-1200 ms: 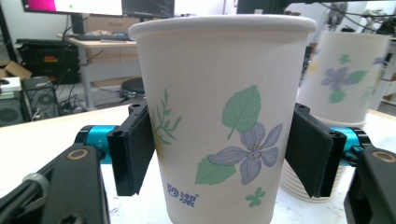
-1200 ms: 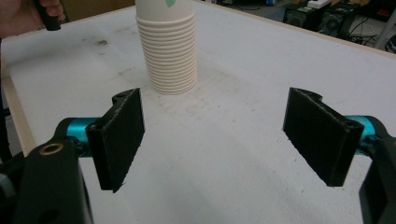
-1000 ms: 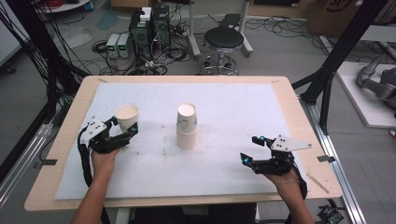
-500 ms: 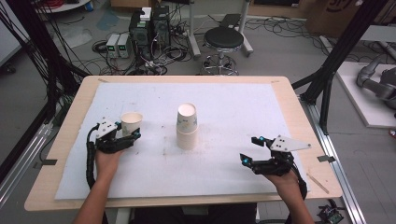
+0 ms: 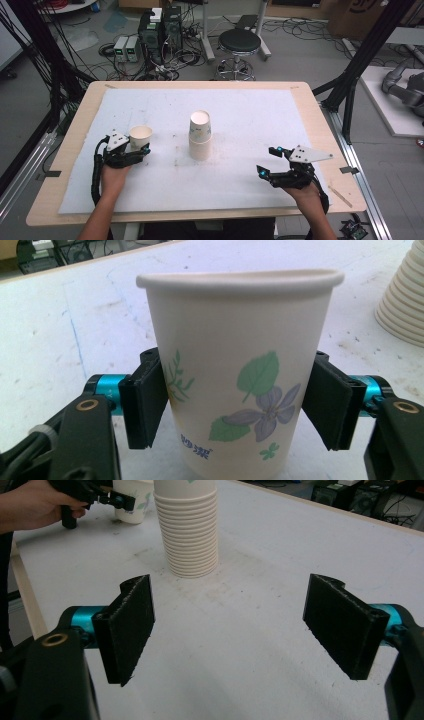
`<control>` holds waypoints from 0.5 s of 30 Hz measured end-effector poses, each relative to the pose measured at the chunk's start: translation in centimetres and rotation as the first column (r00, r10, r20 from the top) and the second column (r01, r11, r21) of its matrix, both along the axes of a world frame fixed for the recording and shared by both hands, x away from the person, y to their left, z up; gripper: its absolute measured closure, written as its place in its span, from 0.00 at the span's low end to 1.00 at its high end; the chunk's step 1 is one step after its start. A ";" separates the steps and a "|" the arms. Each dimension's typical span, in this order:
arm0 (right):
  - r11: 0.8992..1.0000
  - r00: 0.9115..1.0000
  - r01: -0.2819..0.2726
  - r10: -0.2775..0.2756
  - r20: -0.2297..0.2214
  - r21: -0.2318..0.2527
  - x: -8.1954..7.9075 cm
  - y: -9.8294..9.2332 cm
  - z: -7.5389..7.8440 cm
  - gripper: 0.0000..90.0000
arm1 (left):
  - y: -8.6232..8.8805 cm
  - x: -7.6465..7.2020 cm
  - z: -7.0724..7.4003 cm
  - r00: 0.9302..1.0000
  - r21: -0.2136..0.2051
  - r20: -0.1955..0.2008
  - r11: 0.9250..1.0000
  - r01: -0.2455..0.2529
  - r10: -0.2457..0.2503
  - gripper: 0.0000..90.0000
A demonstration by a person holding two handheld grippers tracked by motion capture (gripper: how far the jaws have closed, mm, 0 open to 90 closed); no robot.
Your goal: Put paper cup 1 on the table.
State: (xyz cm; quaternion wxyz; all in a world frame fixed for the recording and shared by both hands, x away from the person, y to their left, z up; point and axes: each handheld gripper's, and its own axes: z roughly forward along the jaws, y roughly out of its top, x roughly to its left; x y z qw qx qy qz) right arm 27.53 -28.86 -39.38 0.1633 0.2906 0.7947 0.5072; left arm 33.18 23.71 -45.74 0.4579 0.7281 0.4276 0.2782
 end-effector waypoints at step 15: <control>1.000 1.000 -0.007 0.007 -0.001 0.000 -0.2 0.0 0.2 0.23 | 0.6 -1.4 -0.1 0.999 0.026 -0.042 1.000 -0.010 0.011 0.31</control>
